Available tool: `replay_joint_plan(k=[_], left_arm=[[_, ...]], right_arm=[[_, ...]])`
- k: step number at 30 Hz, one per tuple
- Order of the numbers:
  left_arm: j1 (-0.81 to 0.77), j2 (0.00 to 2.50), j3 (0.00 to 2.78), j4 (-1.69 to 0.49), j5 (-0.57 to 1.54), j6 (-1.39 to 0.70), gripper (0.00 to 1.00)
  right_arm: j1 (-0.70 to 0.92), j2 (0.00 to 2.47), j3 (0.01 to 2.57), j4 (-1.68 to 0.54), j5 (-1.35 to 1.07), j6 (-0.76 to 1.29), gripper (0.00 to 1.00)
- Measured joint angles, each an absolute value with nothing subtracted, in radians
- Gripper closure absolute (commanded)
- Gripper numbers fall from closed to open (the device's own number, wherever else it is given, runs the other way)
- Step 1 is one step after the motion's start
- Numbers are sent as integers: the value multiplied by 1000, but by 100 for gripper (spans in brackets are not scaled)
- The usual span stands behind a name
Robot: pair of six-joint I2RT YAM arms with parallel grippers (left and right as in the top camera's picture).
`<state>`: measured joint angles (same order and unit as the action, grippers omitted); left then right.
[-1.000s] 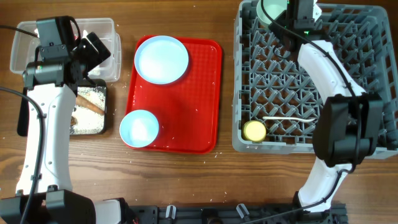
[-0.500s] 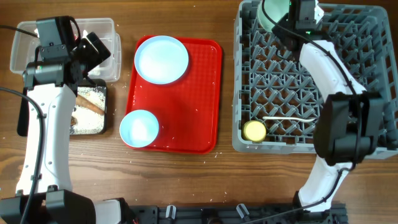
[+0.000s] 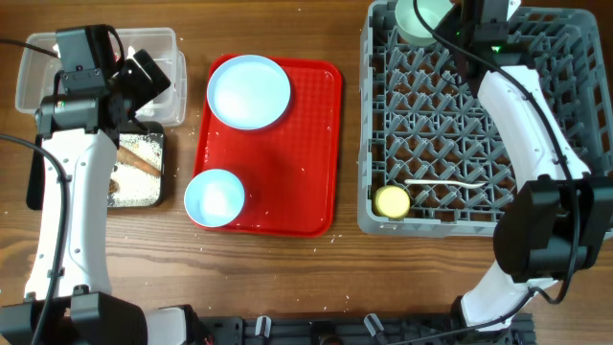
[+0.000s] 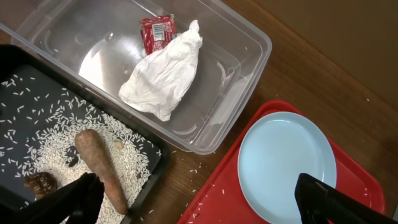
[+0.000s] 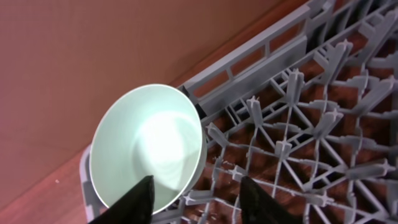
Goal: Sort waste into correct bins and load items into the dishwasher rack
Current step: 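Release the green bowl upright in the rack and lift right gripper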
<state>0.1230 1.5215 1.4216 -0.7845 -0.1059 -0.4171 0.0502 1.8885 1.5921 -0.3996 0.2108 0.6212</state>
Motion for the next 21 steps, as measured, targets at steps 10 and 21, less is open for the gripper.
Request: replay_joint_plan(k=[10,21], left_arm=[[123,1521,1422,-785,-106,-417,0],[123,1521,1422,-785,-106,-417,0]], right_arm=[[-20,1935,1592,-304,10,692,39],[-22,2049,1592,-281,-47,777,54]])
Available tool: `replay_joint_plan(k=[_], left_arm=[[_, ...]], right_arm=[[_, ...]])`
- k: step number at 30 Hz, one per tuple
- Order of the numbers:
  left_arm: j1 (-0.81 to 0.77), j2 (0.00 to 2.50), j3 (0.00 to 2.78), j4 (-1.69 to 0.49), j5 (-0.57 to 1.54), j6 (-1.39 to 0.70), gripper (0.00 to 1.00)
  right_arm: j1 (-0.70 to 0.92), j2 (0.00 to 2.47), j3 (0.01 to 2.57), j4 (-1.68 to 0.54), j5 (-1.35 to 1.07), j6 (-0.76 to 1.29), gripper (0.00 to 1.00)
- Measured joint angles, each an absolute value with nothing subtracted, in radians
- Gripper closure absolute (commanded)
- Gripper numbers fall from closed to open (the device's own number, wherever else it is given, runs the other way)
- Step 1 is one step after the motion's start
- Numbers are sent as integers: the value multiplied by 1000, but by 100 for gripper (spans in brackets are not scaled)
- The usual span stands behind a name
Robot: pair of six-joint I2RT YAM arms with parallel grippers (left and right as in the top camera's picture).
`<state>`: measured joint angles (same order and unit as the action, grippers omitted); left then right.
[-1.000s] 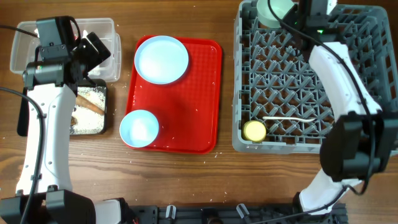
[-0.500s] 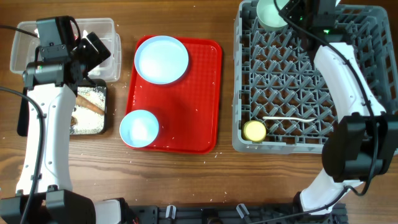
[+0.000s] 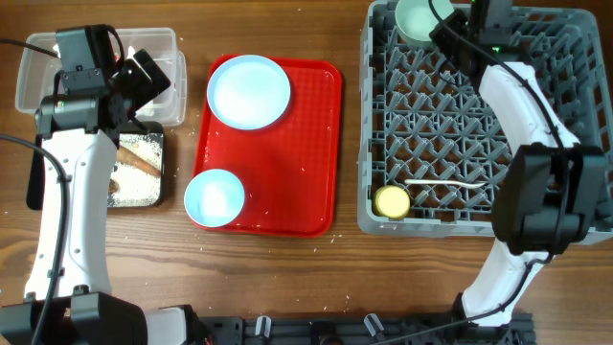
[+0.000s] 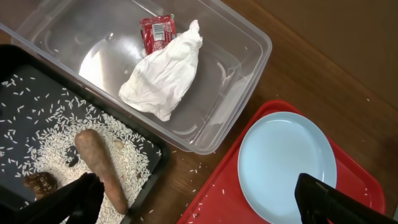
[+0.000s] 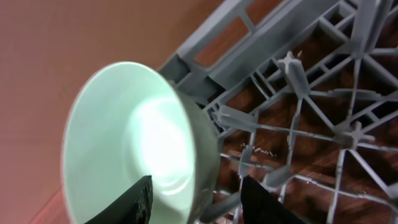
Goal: Sort waste into correct bins and load items into the dishwasher rack
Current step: 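Release the green bowl upright in the rack and lift right gripper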
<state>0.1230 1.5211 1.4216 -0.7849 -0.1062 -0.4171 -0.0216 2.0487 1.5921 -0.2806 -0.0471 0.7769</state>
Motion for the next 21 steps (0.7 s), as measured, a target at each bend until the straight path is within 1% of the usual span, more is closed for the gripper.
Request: replay_joint_plan(k=[2,3,7,8,10,11,17,21], left_arm=[[123,1521,1422,-785,-106,-417,0],[123,1522,1422,-785,-106,-417,0],[123,1521,1422,-785,-106,-417,0],[123,1521,1422,-785,-106,-417,0],[123,1521,1422,-785,-106,-417,0],[123,1521,1422,-785,-106,-417,0],[123,1521,1422,-785,-106,-417,0],[123,1521,1422,-785,-106,-417,0]], right_arm=[[-22,2075,1592,-270,-54,783,56],[-22,2091,1592,-260,-60,785,61],[-21,2127,1592,-221,-89,791,77],[-21,2128,1592,-216,-95,794,84],[-21,2128,1592,-196,-111,789,93],[-21,2128,1592,-197,-114,792,96],[-21,2128,1592,-204,-138,779,96],[-20,2087,1592,-273,-99,746,96]])
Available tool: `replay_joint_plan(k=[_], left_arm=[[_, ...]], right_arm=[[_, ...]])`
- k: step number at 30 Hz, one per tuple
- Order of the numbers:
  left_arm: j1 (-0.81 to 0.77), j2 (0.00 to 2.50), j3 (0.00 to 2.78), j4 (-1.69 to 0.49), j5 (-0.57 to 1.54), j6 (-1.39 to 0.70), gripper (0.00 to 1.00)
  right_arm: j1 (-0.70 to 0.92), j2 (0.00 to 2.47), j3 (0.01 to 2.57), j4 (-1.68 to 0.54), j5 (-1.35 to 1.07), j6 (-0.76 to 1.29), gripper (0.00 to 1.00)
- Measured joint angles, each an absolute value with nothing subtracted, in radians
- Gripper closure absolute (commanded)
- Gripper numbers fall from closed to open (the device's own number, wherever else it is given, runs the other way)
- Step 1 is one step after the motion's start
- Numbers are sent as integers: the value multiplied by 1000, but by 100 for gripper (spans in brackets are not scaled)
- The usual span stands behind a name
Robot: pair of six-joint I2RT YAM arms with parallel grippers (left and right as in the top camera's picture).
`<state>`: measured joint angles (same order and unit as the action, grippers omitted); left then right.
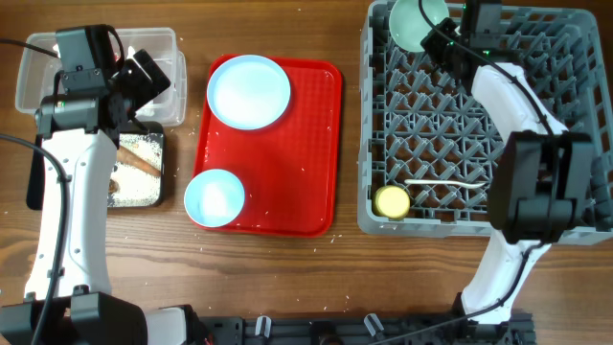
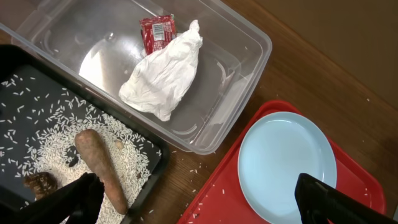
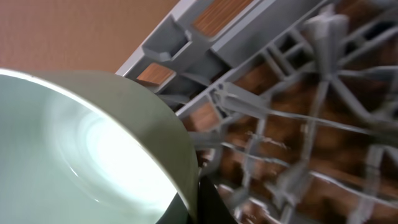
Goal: Sort waste into correct bins and load items into the dishwasher rack
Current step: 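Release the green bowl upright in the rack and lift right gripper, then move right gripper to the light blue bowl and grasp its rim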
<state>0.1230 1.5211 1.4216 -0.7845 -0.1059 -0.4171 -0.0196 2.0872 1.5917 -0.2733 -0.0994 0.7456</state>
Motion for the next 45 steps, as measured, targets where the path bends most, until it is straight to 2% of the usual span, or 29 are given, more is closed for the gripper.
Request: replay_joint_plan(k=[5,10,14,19,22,25,38,40,41,42,44,45], left_arm=[[123,1521,1422,-785,-106,-417,0],[123,1521,1422,-785,-106,-417,0],[123,1521,1422,-785,-106,-417,0],[123,1521,1422,-784,-106,-417,0],[123,1521,1422,-785,-106,-417,0],[123,1521,1422,-785,-106,-417,0],[123,1521,1422,-785,-106,-417,0],[123,1521,1422,-785,-106,-417,0],[123,1521,1422,-785,-106,-417,0],[123,1521,1422,-784,-106,-417,0],[123,1521,1422,-785,-106,-417,0],[123,1521,1422,-785,-106,-417,0]], right_arm=[[29,1883,1590,-368,179,685,96],[242,1790,1590,-322,680,483,96],[395,1883,1589,-76,1055,177,96],[411,2101,1588,300,1340,-267,96],[407,2200,1586,418,1410,-477,95],[407,2234,1586,429,1439,-570,96],[414,2279,1584,404,1448,-633,95],[419,2279,1578,402,1446,-633,84],[422,2279,1577,402,1444,-636,84],[426,2279,1575,404,1442,-632,73],[436,2279,1573,404,1439,-635,44],[442,2279,1572,405,1437,-634,33]])
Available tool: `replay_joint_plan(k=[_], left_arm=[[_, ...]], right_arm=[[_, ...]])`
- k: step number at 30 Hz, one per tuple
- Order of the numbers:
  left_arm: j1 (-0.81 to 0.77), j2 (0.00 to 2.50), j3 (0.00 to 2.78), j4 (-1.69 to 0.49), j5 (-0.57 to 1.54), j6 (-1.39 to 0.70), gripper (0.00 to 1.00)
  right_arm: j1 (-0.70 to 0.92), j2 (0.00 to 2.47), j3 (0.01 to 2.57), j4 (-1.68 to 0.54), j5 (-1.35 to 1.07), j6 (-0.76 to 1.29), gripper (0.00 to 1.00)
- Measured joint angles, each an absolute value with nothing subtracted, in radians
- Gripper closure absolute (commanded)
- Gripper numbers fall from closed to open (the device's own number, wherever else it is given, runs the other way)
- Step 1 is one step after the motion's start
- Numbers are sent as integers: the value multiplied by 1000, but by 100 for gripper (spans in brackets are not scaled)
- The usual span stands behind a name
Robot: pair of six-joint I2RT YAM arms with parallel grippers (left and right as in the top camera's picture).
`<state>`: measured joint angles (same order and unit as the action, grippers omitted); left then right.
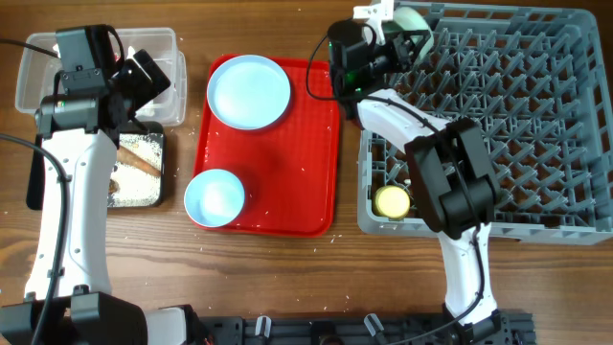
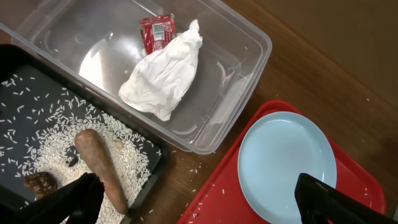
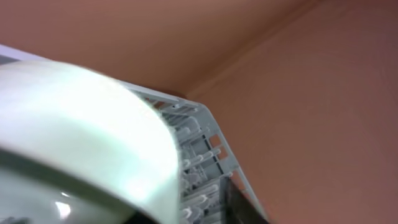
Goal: Sort waste into correct bins and load items into the dishwasher rack
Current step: 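Move right gripper to the light blue bowl and grasp its rim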
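Observation:
A pale green bowl [image 1: 414, 19] stands tipped on its edge at the back left corner of the grey dishwasher rack [image 1: 536, 125]. My right gripper [image 1: 397, 36] reaches in from the left of that corner and is shut on it. In the right wrist view the blurred bowl [image 3: 81, 124] fills the left, with rack tines [image 3: 194, 144] behind. A light blue plate [image 1: 249, 91] and a light blue bowl [image 1: 214, 196] sit on the red tray [image 1: 297, 163]. My left gripper [image 2: 199, 205] hangs open over the gap between the bins and the tray, holding nothing.
A clear bin [image 2: 245, 37] holds a white tissue [image 2: 163, 74] and a red wrapper [image 2: 156, 32]. A black tray [image 2: 37, 106] holds rice and a brown sausage-like piece [image 2: 99, 165]. A yellow round item [image 1: 391, 201] sits in the rack's front left corner.
My right wrist was over the rack's back edge and is now left of its corner, above the tray's far right. The green bowl has turned onto its edge. The left arm has not moved.
First the green bowl faced up at the rack's back left corner with my right fingers astride its rim. Then the camera was nearer to it and it tilted. By now the wrist has come round to the left, and the bowl stands on edge there.

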<state>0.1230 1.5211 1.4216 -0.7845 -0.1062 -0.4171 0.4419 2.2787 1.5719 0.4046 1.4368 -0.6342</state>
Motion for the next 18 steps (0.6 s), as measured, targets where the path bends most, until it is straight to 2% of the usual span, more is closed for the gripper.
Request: replay_joint_plan(k=[2,7,11,18], left_arm=[[123,1521,1422,-785,-106,-417,0],[123,1521,1422,-785,-106,-417,0],[123,1521,1422,-785,-106,-417,0],[123,1521,1422,-785,-106,-417,0]], right_arm=[[461,2279,1571,405,1420,-642,25],[515,2279,1565,487,1386,-719,23],[549,2279,1562,680,1377,-836,20],[573,2279,1561,1011,1385,-1028,20]])
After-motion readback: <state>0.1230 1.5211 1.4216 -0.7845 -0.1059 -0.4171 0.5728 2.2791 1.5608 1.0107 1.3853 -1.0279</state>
